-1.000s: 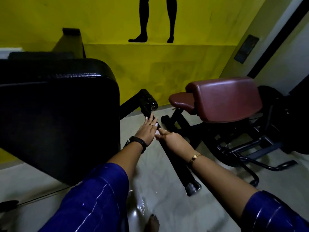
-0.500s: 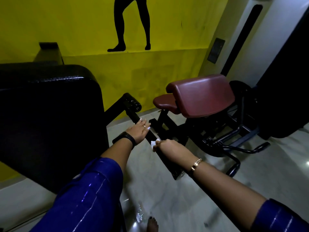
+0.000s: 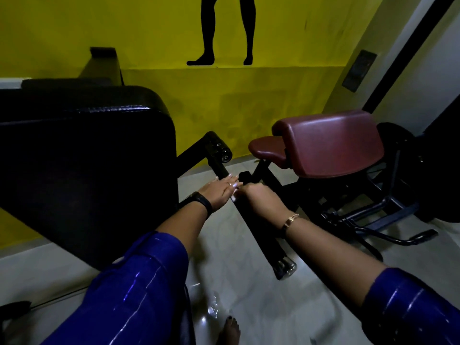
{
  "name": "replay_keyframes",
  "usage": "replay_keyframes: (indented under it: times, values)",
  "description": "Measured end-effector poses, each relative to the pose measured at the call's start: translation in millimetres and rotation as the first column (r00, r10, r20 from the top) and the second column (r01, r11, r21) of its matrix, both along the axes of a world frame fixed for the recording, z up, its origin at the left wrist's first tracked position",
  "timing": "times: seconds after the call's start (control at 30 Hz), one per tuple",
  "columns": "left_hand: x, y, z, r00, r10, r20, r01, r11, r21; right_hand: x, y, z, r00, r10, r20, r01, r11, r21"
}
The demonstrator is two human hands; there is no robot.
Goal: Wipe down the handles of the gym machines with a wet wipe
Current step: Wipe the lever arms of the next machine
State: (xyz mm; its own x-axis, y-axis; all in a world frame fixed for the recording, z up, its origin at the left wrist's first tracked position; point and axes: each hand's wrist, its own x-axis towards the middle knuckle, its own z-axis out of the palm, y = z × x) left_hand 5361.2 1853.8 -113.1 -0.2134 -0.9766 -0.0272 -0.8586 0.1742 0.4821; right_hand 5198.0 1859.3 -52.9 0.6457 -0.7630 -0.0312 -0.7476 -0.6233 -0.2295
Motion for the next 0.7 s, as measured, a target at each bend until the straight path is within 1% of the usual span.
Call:
replay_keyframes:
  times: [0.03,0.1,0.13,0.2,0.23,0.27,0.33,0.4,0.47,0.53,0.57,0.63,0.67,0.7]
  values:
    - [1.4,-1.1,-2.3,1.0,-0.008,-0.002,0.008,1.0,0.003,3.1,-0.8,-7.0,1.0,0.026,-0.009,-0.026,0.999,0.026]
    - [2.6,-1.9,-5.5,1.0,-0.011,-0.006,0.011,1.0,-0.004,4.9,0.3,-19.0,0.998,0.059,-0.033,-0.059,0.998,0.014]
    - [1.2,-0.6,-6.3,1.0,-0.002,-0.018,0.002,1.0,-0.01,4.1,2.2,-23.1,0.996,0.063,-0.061,-0.065,0.997,-0.032]
    - [-2.5,3.0,-7.0,1.0,0.012,-0.022,-0.013,0.999,-0.042,1.6,7.6,-26.8,0.982,0.089,-0.167,-0.119,0.976,-0.182]
    - [-3.8,5.4,-7.8,1.0,0.009,0.022,-0.008,0.998,-0.066,-0.5,11.4,-26.8,0.97,0.122,-0.208,-0.174,0.953,-0.25]
    - [-4.8,7.9,-8.6,0.995,0.003,0.104,0.007,0.996,-0.09,-3.7,14.0,-28.6,0.958,0.16,-0.239,-0.229,0.926,-0.3]
    - [-5.0,12.5,-11.6,0.962,-0.005,0.273,0.038,0.992,-0.119,-12.9,20.7,-28.0,0.923,0.218,-0.316,-0.326,0.88,-0.346]
    - [-6.1,17.2,-12.0,0.938,0.004,0.348,0.047,0.989,-0.139,-23.5,27.8,-34.4,0.885,0.227,-0.406,-0.39,0.839,-0.38]
    - [-8.6,21.0,-10.6,0.926,-0.007,0.377,0.067,0.987,-0.148,-33.5,38.9,-39.5,0.842,0.273,-0.465,-0.48,0.772,-0.417]
    - [-12.8,25.2,-8.6,0.918,-0.028,0.396,0.093,0.985,-0.145,-47.1,52.7,-37.9,0.778,0.354,-0.519,-0.575,0.733,-0.363]
    - [-15.0,27.0,-8.1,0.916,-0.035,0.4,0.102,0.984,-0.147,-53.2,59.3,-33.0,0.743,0.371,-0.557,-0.6,0.737,-0.31]
    - [-20.1,29.6,-7.5,0.919,-0.05,0.39,0.117,0.982,-0.149,-64.1,71.9,-18.2,0.685,0.411,-0.602,-0.581,0.807,-0.109]
    - [-22.1,30.7,-7.2,0.921,-0.057,0.386,0.124,0.981,-0.151,-68.8,71.8,-12.8,0.708,0.426,-0.564,-0.532,0.846,-0.029]
    - [-24.3,31.8,-7.3,0.918,-0.066,0.391,0.135,0.979,-0.153,-72.6,70.9,-5.0,0.755,0.424,-0.5,-0.475,0.879,0.027]
